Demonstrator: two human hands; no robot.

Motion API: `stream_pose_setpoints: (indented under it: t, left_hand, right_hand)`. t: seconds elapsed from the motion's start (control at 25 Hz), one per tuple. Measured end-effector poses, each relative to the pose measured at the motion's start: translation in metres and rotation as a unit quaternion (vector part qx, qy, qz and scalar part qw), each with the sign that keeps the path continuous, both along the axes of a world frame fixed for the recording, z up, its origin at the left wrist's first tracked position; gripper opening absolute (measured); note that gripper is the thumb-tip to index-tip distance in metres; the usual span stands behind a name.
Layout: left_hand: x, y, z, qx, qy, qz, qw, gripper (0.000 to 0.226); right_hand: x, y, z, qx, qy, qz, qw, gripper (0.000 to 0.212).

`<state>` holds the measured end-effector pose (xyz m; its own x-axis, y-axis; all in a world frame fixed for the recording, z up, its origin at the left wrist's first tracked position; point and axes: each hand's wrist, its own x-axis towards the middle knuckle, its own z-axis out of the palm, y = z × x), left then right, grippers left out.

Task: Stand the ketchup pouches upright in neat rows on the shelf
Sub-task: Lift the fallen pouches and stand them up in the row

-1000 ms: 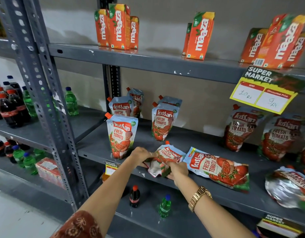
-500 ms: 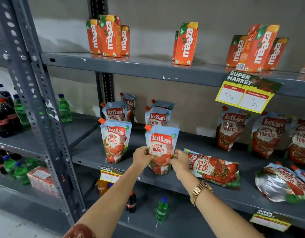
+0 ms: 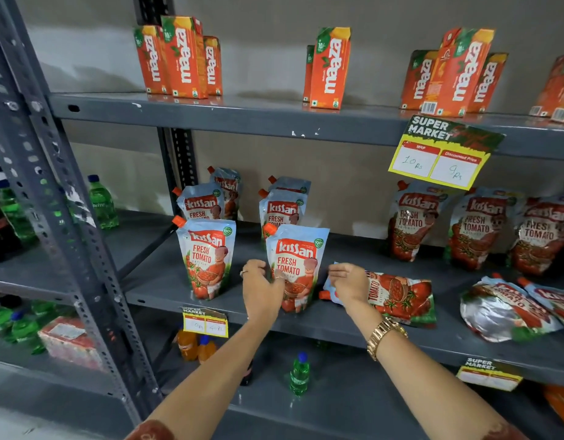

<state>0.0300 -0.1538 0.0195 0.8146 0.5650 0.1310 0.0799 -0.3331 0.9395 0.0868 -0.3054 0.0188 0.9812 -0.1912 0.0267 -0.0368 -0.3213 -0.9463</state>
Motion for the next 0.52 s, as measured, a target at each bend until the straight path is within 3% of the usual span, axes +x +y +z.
stream_pose_setpoints:
  t: [0.08, 0.2, 0.52]
  left_hand:
    - [-0.004, -0.010, 0.000, 0.030, -0.025, -0.030, 0.999, 0.014]
    - [-0.001, -0.026, 0.002, 0.025, -0.024, -0.048, 0.998, 0.023]
    - [0.009, -0.102, -0.010, -0.072, 0.053, -0.080, 0.993, 0.028]
  right_hand:
    - [0.008, -0.019, 0.005, -0.016, -0.016, -0.038, 0.999, 0.026]
    - [0.014, -0.048, 0.013, -0.071, -0.023, -0.068, 0.995, 0.029]
    - [0.025, -0.128, 0.031, -0.248, -0.038, -0.015, 0.968, 0.028]
